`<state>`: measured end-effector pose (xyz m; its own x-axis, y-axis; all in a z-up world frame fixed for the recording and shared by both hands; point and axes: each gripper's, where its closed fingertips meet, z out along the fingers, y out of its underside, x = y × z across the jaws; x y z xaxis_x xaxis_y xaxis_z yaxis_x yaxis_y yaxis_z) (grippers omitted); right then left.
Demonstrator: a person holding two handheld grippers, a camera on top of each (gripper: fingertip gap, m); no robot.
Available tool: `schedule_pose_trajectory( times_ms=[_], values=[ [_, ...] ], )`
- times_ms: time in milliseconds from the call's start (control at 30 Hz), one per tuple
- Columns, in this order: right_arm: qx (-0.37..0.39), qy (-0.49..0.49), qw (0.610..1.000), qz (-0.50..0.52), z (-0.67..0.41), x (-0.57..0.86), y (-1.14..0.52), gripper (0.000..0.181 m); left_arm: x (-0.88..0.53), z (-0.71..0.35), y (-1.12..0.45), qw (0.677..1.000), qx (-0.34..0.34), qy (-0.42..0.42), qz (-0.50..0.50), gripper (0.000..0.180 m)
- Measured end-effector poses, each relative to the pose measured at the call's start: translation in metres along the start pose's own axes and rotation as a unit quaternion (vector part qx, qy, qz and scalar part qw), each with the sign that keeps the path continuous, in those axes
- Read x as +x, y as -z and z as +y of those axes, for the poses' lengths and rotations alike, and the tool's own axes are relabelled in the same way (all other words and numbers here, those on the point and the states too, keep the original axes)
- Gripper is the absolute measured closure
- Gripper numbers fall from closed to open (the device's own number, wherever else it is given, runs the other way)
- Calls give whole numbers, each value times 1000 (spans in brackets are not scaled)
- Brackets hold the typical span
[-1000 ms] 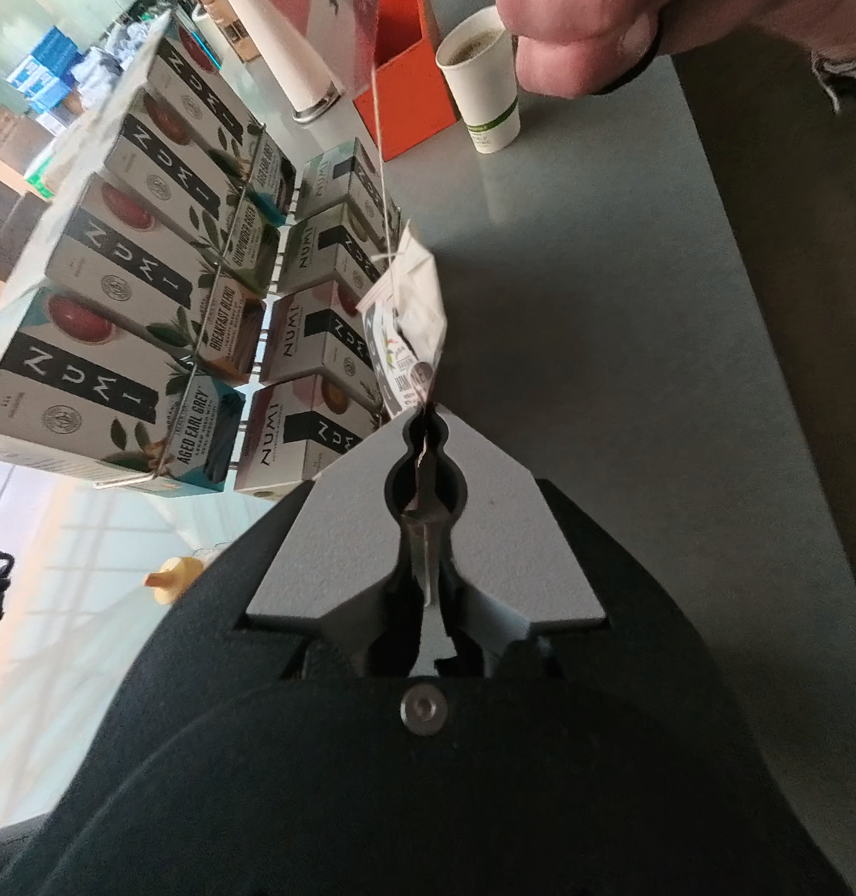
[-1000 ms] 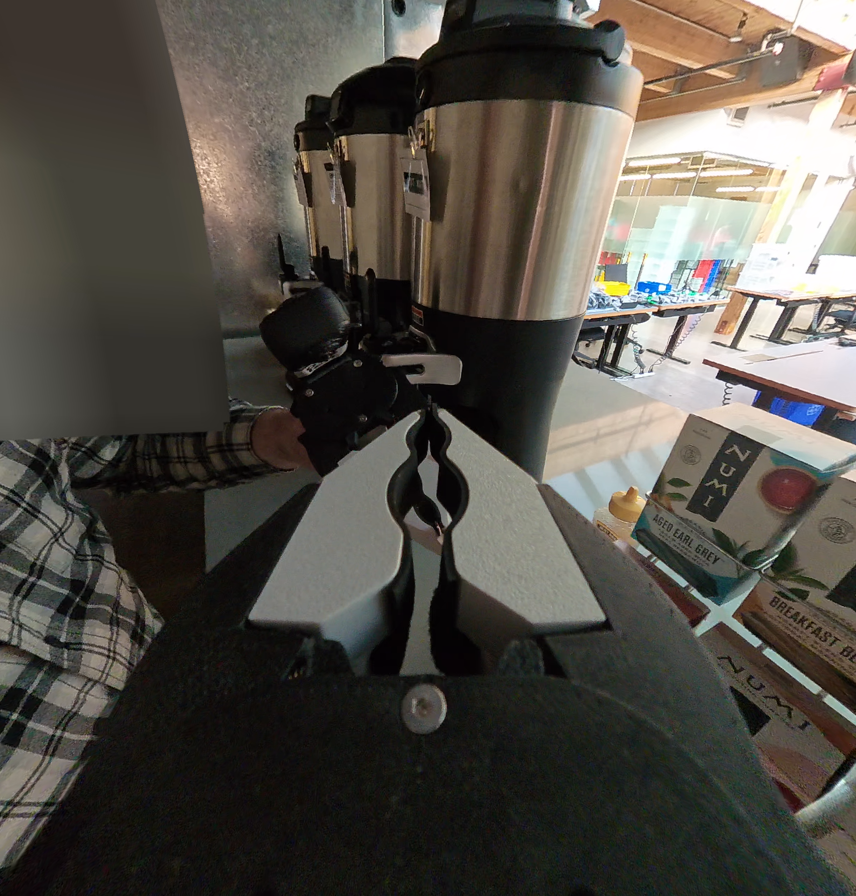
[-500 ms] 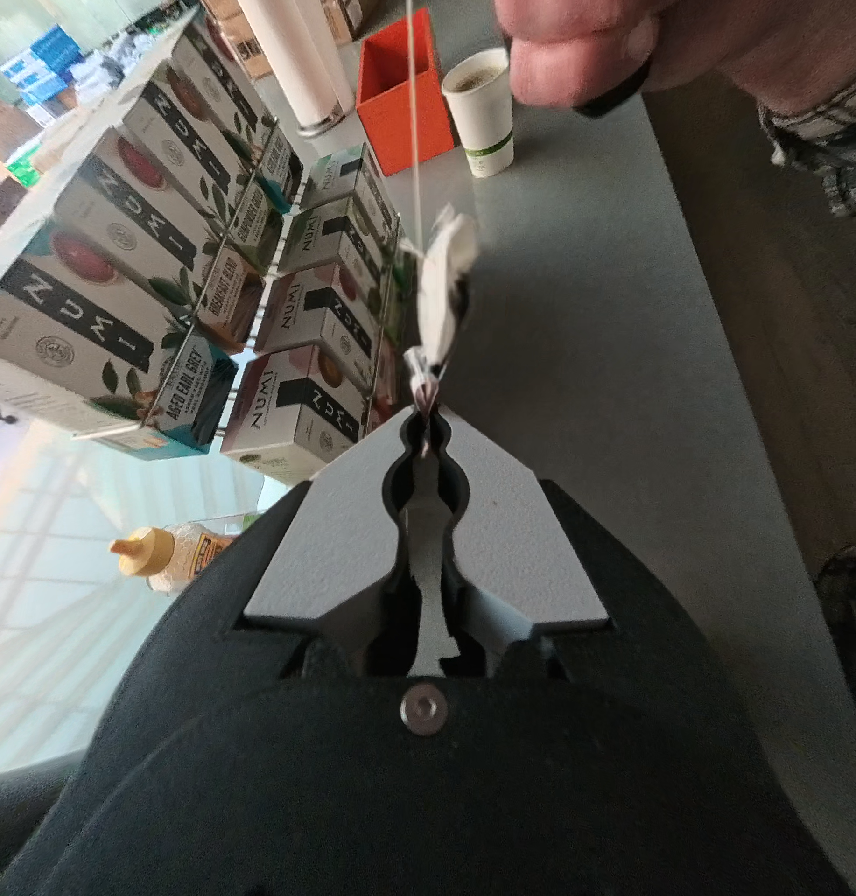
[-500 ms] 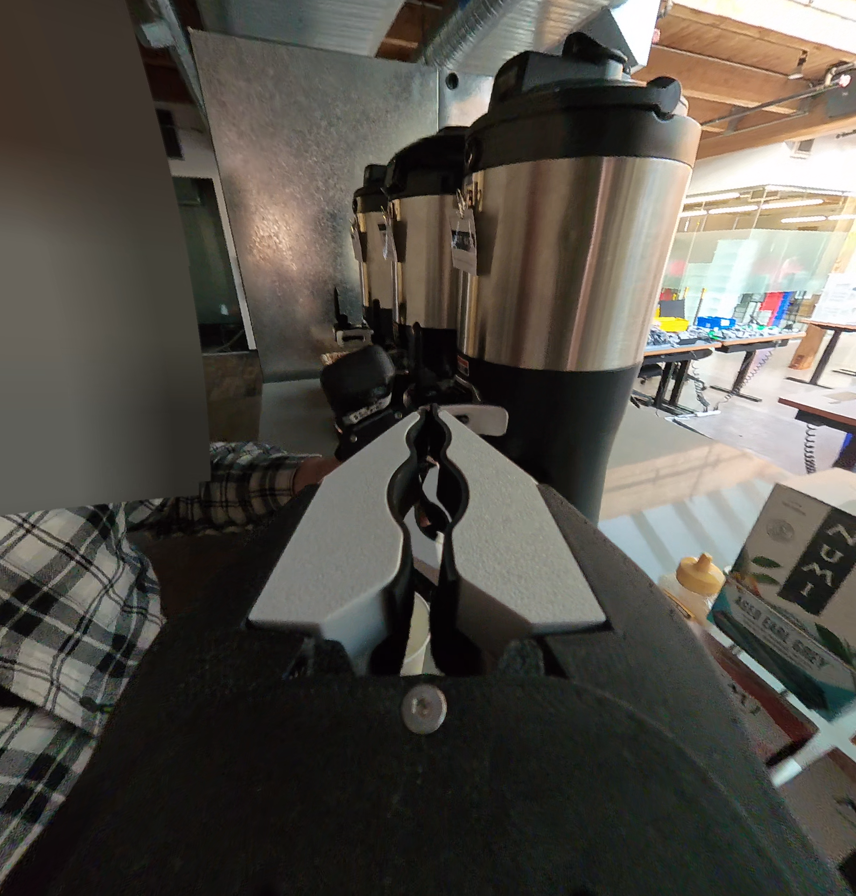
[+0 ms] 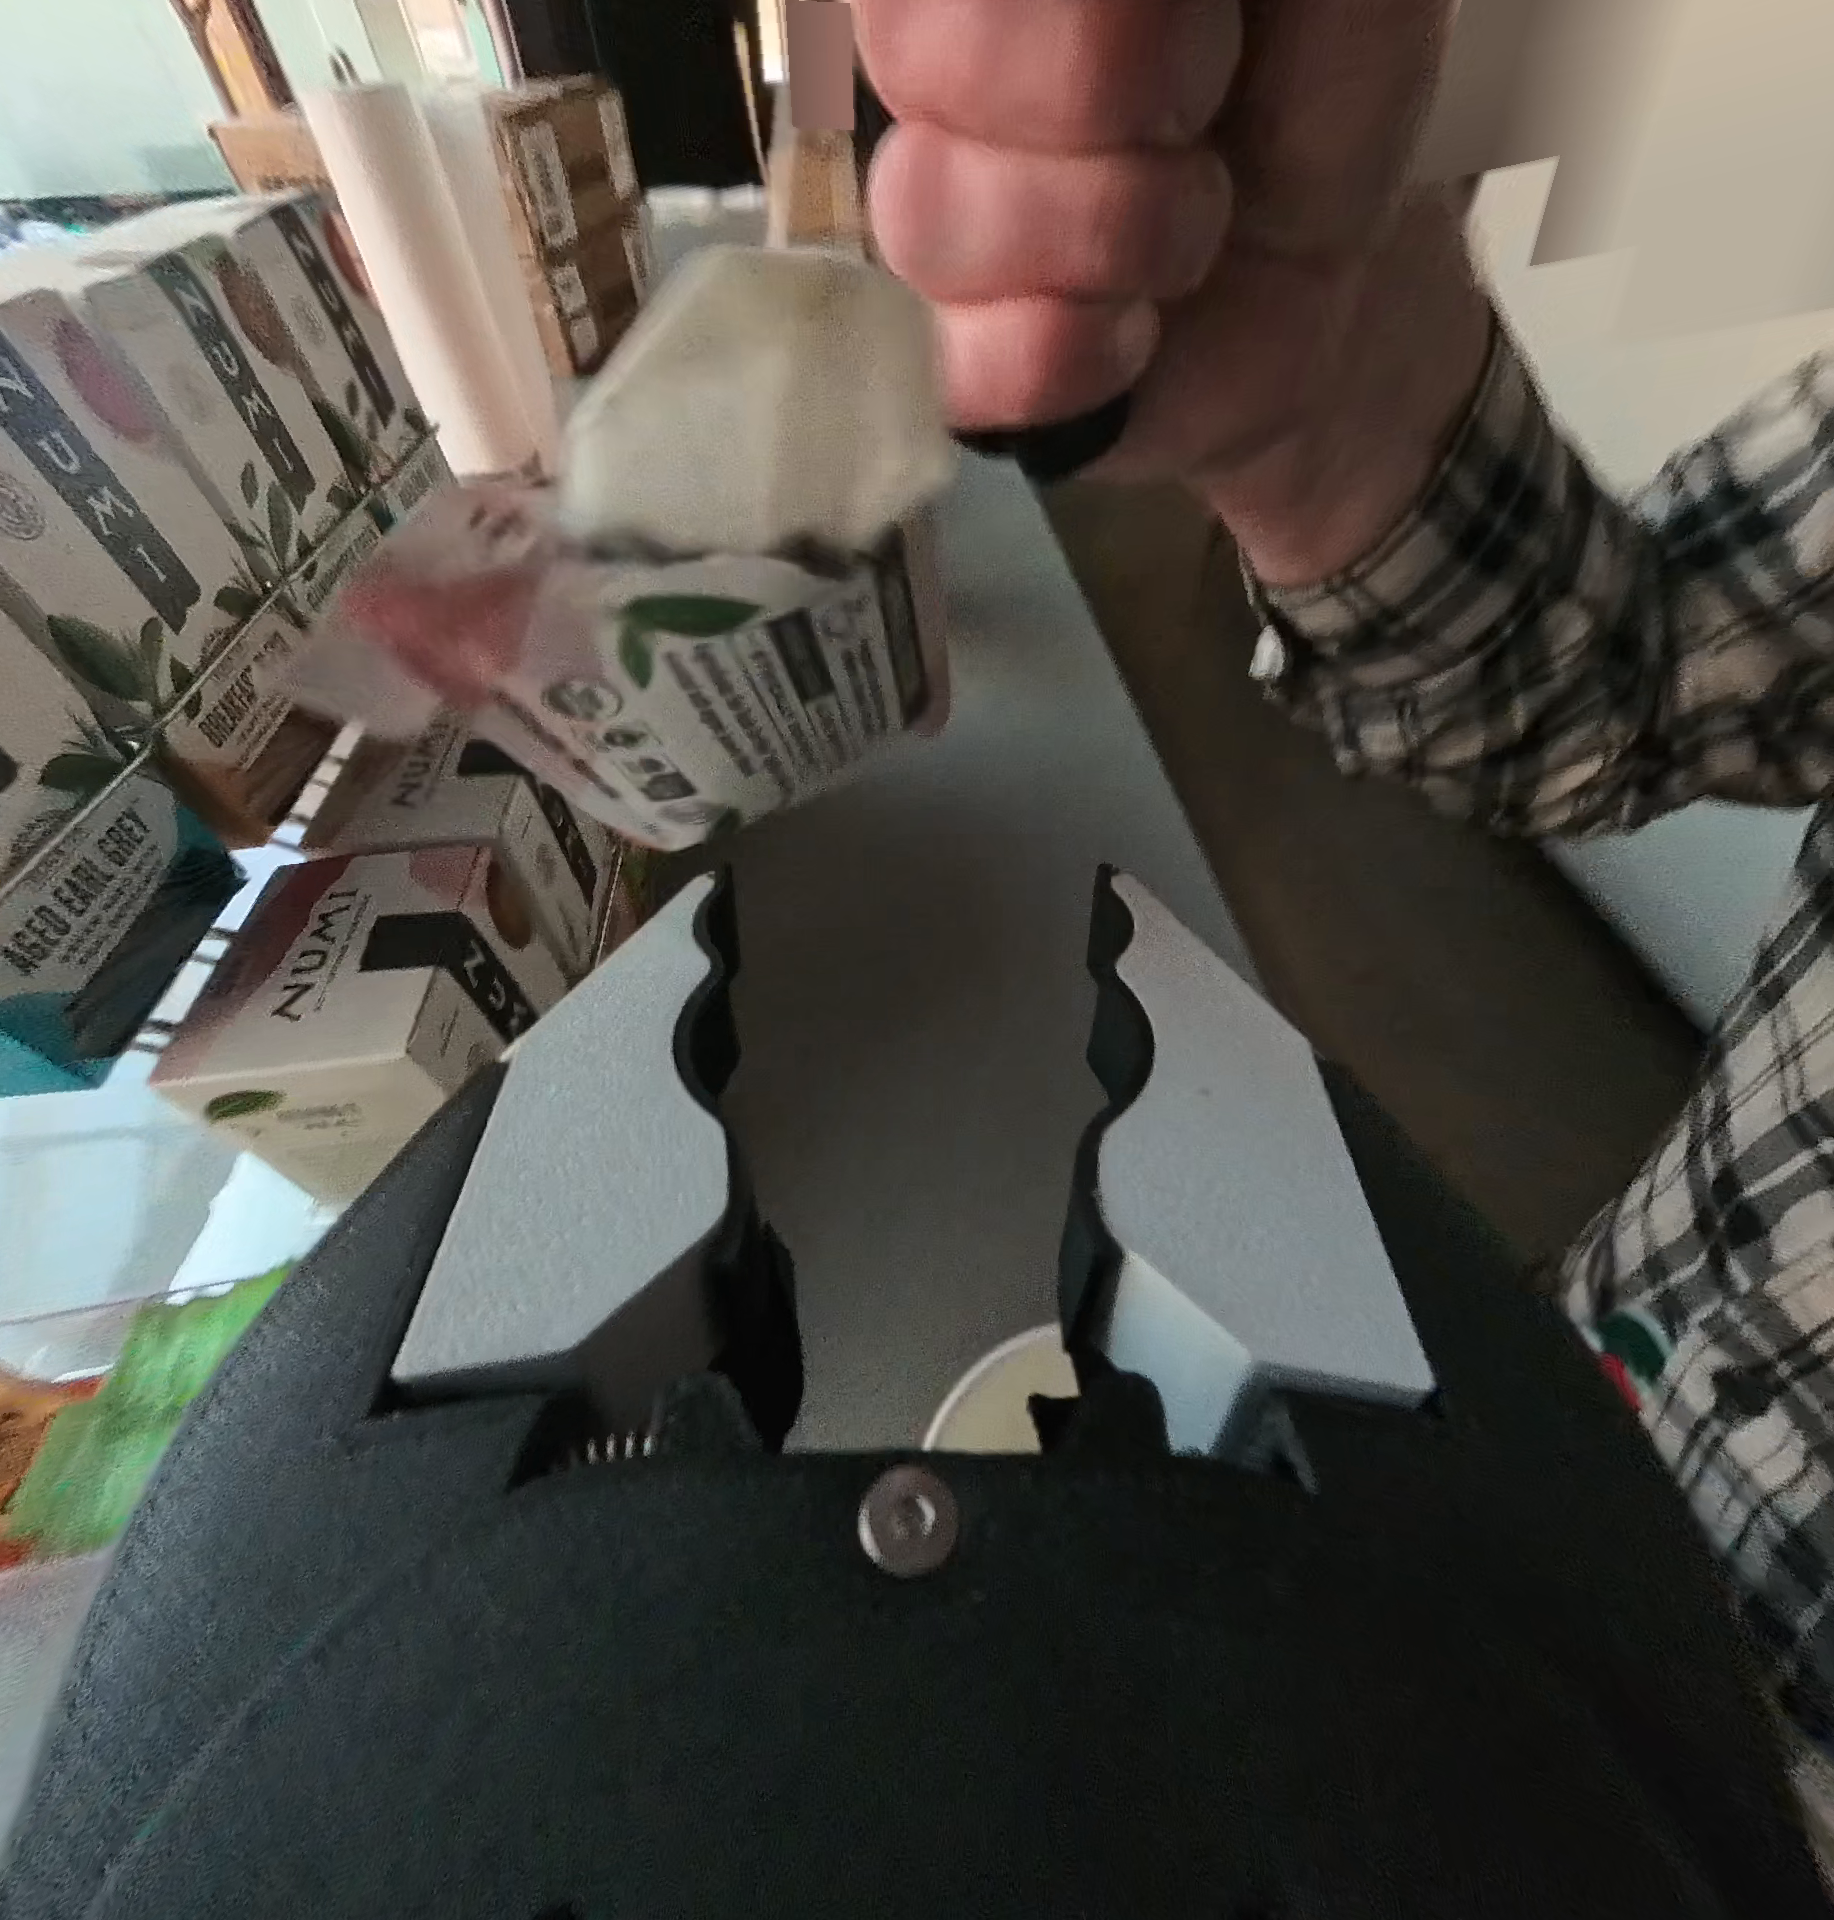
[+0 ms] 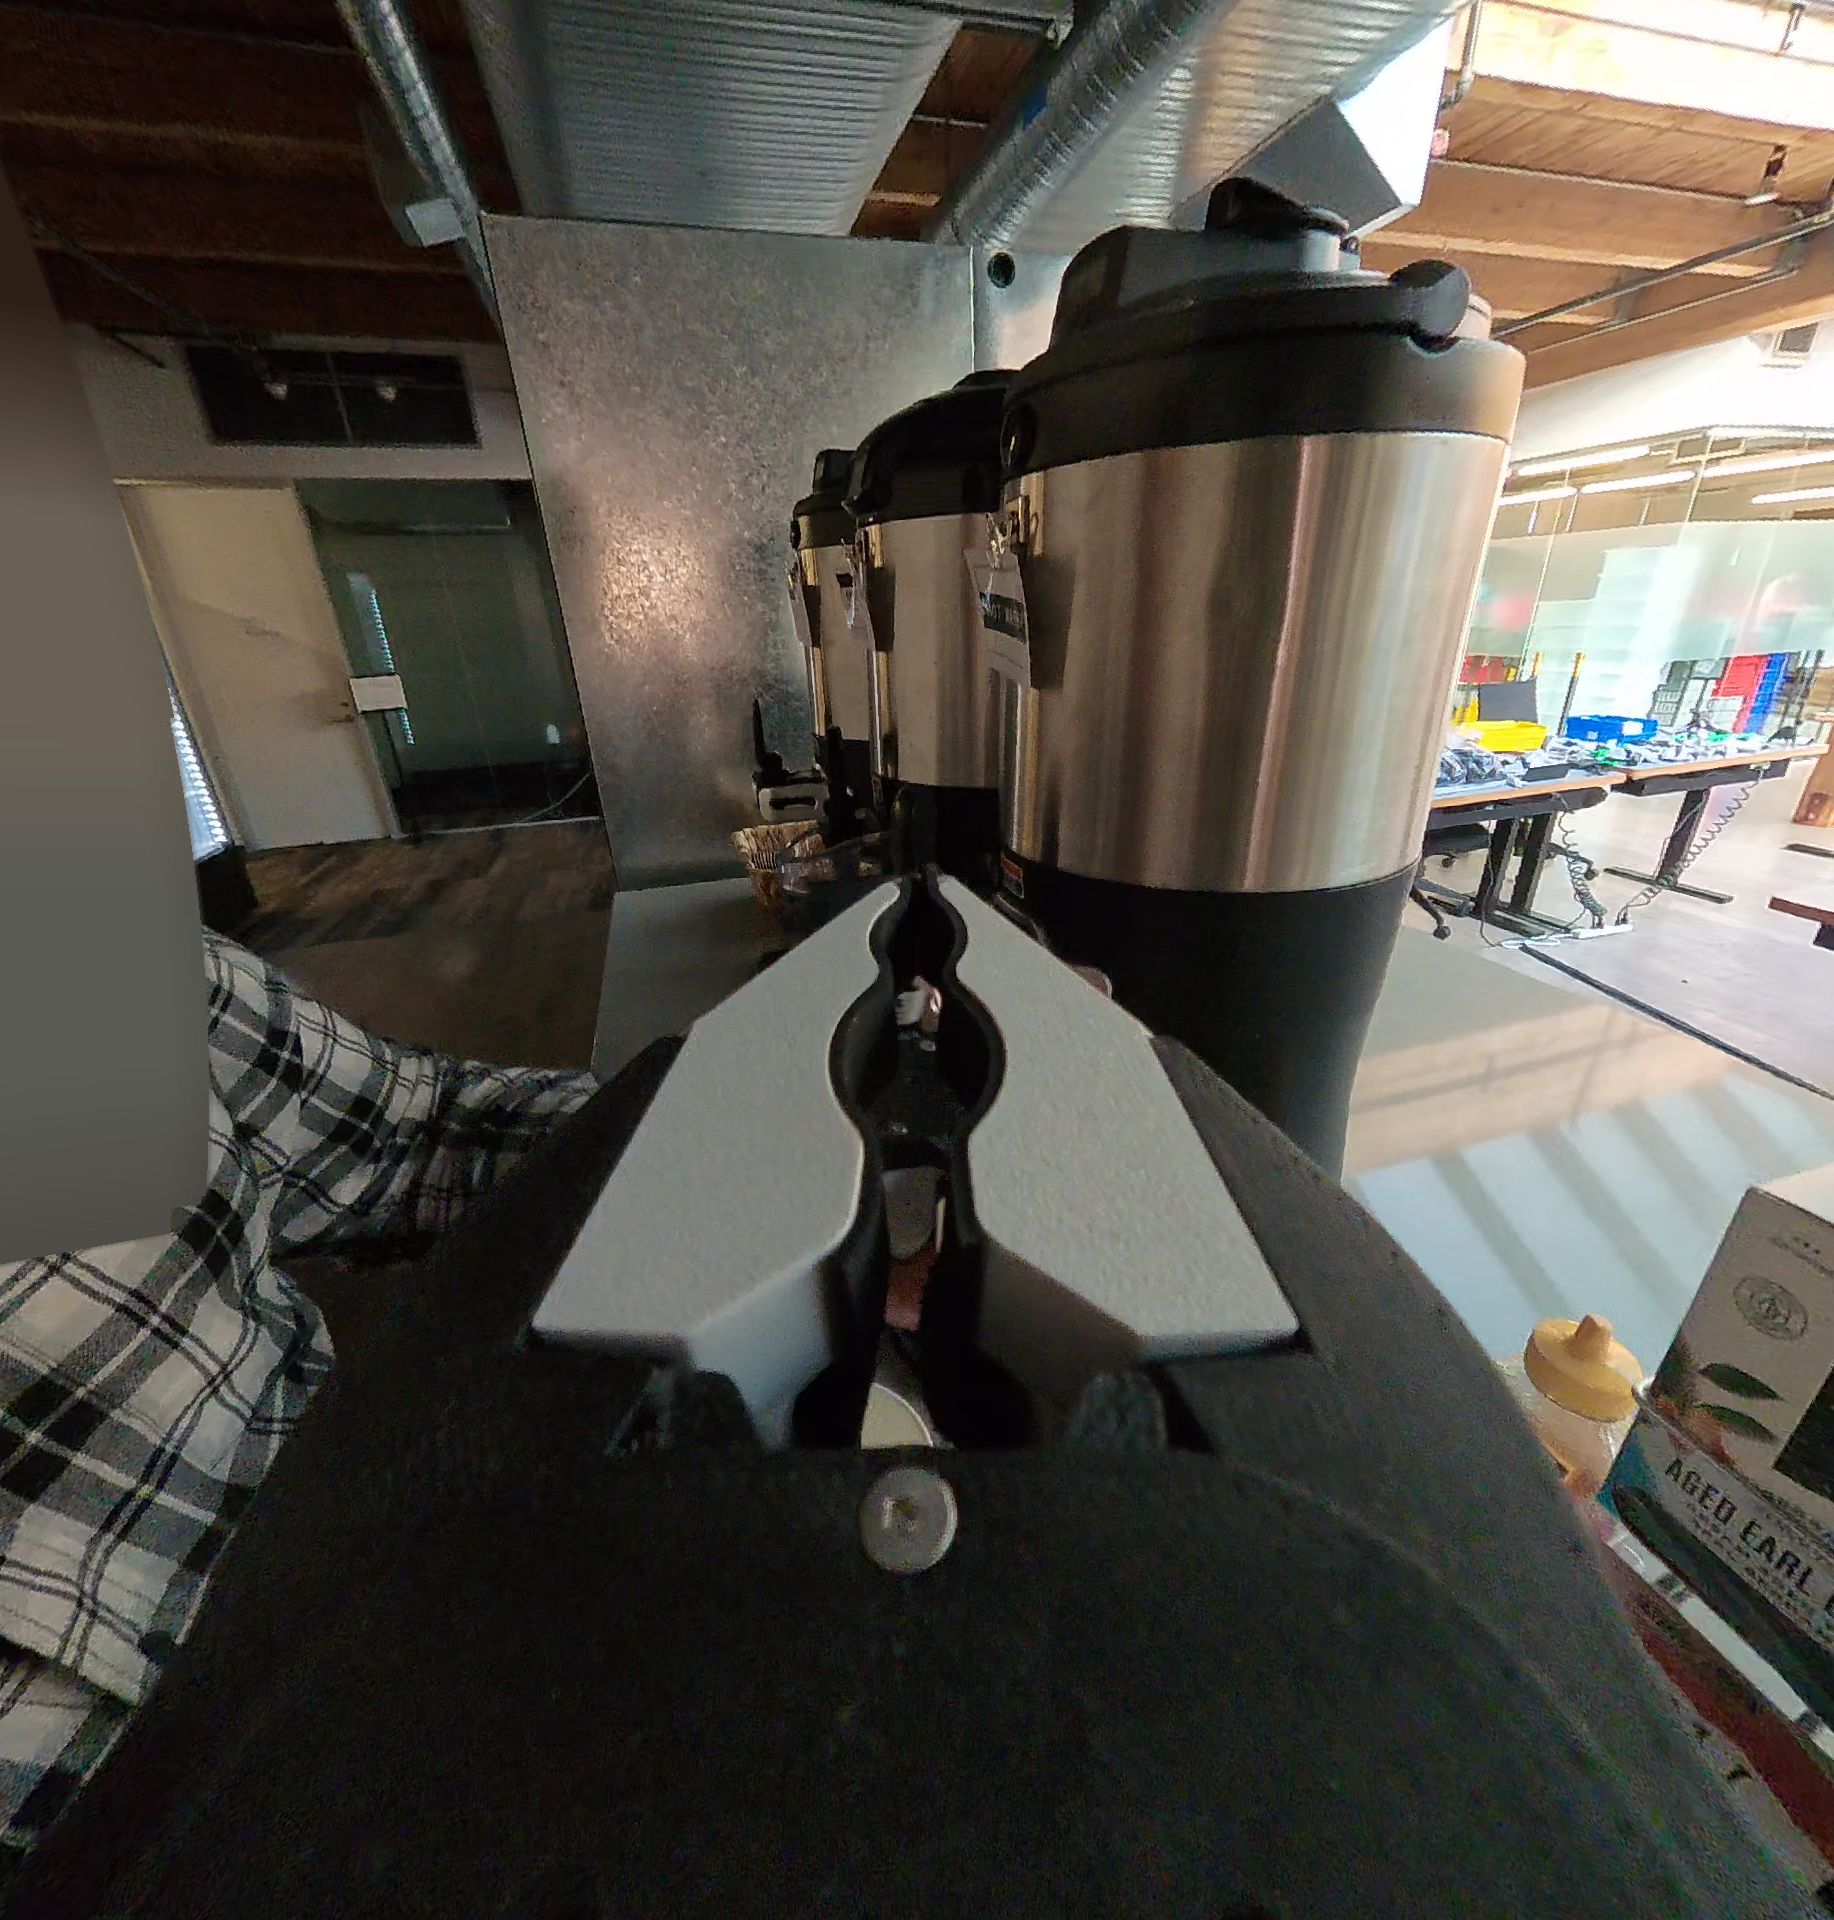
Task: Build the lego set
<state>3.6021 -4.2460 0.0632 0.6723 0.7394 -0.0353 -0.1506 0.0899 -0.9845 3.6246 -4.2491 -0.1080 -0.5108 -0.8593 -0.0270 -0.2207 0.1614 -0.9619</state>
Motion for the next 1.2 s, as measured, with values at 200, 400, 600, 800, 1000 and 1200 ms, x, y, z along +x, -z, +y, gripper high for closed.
schedule_pose_trajectory(
  times_ms=[200, 400, 600, 800, 1000, 1200],
  values=[
    [11, -10, 1000, 6, -6, 9, -3, 181, -16, -14, -9, 994, 70, 80, 25, 103],
    [16, -10, 1000, 8, -8, 9, -3, 181, -10, -26, -14, 987, 109, 100, 56, 116],
    [19, -21, 1000, -1, -8, 9, -6, 181, 6, -46, -11, 977, 161, 74, 121, 151],
    [24, -22, 999, 5, -10, 11, -1, 181, 19, -47, -6, 973, 162, 55, 154, 180],
    [26, 5, 999, 19, -16, 8, -2, 181, 12, -29, -10, 986, 111, 46, 119, 180],
    [36, 15, 999, 28, -26, 11, -5, 181, 13, -16, -14, 991, 69, 40, 106, 180]
  ],
)
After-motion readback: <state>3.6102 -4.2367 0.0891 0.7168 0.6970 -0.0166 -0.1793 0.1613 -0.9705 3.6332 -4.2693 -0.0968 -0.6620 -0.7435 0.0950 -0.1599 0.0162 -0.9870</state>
